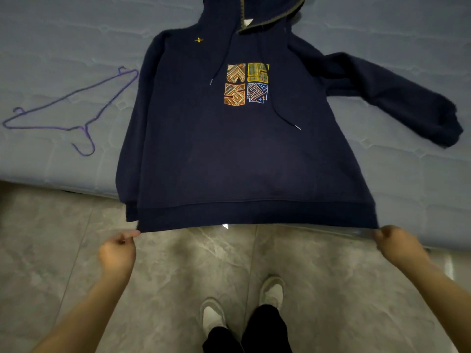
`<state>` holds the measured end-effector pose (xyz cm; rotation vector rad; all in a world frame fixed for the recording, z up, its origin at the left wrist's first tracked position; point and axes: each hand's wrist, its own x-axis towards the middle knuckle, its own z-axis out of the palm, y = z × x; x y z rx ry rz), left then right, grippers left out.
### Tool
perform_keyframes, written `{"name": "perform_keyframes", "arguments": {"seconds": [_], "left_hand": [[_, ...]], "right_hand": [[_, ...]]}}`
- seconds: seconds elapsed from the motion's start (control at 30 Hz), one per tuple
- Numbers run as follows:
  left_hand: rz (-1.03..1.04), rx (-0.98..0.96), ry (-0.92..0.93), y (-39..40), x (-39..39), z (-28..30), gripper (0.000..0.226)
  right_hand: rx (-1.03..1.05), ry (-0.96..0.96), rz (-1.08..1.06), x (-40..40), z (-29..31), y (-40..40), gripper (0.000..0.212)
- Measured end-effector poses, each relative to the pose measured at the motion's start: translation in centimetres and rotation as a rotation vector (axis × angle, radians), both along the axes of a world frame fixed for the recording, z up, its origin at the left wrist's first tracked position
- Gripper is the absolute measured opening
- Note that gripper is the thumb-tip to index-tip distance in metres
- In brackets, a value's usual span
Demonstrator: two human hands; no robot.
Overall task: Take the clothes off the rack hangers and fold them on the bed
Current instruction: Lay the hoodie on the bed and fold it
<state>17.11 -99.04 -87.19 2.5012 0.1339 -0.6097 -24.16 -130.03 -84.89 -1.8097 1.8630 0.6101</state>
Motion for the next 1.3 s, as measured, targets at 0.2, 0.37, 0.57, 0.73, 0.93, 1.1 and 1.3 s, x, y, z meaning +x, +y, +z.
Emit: {"name": "perform_keyframes", "arguments": {"seconds": [0.2, 0.37, 0.57, 0.73, 0.93, 1.1, 1.3], "left_hand": [[-0.087, 0.018, 0.078, -2.8, -0.6, 0.9, 0.02], [-0.282, -0.049, 0.04, -8.8, -1.8, 2.9, 0.018], [-0.417, -0.057, 0.042, -17.3, -3.6, 7.5, 0.02], [-0.466, -0.122, 0.027, -25.6, -3.6, 11.1, 0.029], [-0.773, -0.193, -0.05, -36.2, -4.4, 12.5, 0.039], [-1.066, -0.043, -0.065, -40.7, -2.6, 9.9, 0.053], [-1.245, 0.15, -0.053, -44.1, -0.3, 7.7, 0.062]], "right_hand": [[0.093, 0.005, 0.035, 0.5, -0.6, 0.3, 0.021], [0.112, -0.14, -0.007, 2.6, 0.9, -1.8, 0.02], [0.046, -0.281, -0.006, 4.6, 5.3, -6.0, 0.019], [0.008, -0.347, 0.002, 5.8, 8.6, -11.1, 0.013], [-0.026, -0.363, 0.053, 9.0, 10.0, -17.2, 0.012], [-0.048, -0.344, 0.061, 12.5, 9.3, -22.4, 0.021], [-0.075, -0.27, 0.163, 14.6, 7.6, -28.0, 0.026]]}}
